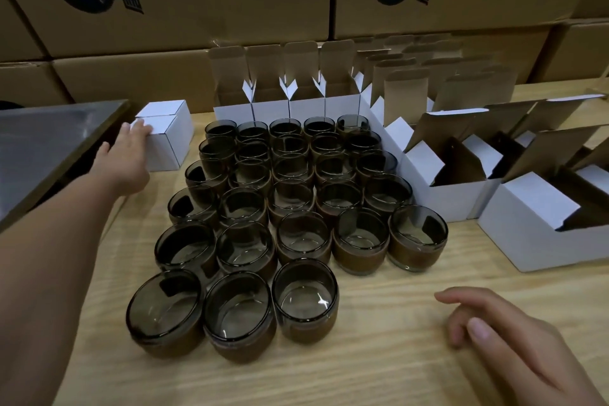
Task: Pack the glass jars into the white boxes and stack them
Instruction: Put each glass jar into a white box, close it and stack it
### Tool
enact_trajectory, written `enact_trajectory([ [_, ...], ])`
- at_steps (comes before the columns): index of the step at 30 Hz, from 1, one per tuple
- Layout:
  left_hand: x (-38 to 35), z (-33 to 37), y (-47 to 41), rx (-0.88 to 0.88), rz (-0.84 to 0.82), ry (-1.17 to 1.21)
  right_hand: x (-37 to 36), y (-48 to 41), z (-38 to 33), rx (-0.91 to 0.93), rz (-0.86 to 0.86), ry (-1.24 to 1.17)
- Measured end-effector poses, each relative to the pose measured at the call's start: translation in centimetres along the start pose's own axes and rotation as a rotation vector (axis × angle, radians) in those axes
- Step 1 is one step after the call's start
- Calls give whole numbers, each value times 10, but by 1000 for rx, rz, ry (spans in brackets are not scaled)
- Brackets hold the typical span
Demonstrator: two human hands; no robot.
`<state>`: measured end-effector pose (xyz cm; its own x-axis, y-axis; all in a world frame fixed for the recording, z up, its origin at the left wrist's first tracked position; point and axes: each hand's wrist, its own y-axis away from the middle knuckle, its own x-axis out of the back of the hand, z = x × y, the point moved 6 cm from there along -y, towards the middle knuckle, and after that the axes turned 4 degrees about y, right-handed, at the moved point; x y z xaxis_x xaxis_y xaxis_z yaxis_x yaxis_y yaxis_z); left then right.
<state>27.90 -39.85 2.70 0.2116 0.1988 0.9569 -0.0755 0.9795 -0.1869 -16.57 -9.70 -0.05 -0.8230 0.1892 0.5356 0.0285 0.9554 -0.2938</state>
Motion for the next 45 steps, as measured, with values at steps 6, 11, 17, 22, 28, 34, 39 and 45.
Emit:
enact_trajectory([
  [6, 4, 7, 2, 15, -10, -1, 0, 1, -3, -6, -10, -8],
  [11, 52, 40, 48, -50, 329, 433, 0, 3, -5, 2, -16, 62],
  [17, 97, 164, 186, -524, 425, 666, -4, 3, -3, 35, -5, 204],
  [22, 51, 277, 303, -943, 271, 627, -4, 2, -2, 53, -9, 277],
  [28, -34, 313, 324, -676, -97, 508, 41, 1, 2, -27, 469, 228],
  [34, -44, 311, 320, -670, -144, 523, 88, -29, 26, -213, 531, 317],
  [39, -47, 308, 316, -606, -193, 580, 87, -35, 34, -210, 455, 434],
  [45, -53, 302, 305, -475, -358, 989, 68, -11, 12, -104, 463, 478],
])
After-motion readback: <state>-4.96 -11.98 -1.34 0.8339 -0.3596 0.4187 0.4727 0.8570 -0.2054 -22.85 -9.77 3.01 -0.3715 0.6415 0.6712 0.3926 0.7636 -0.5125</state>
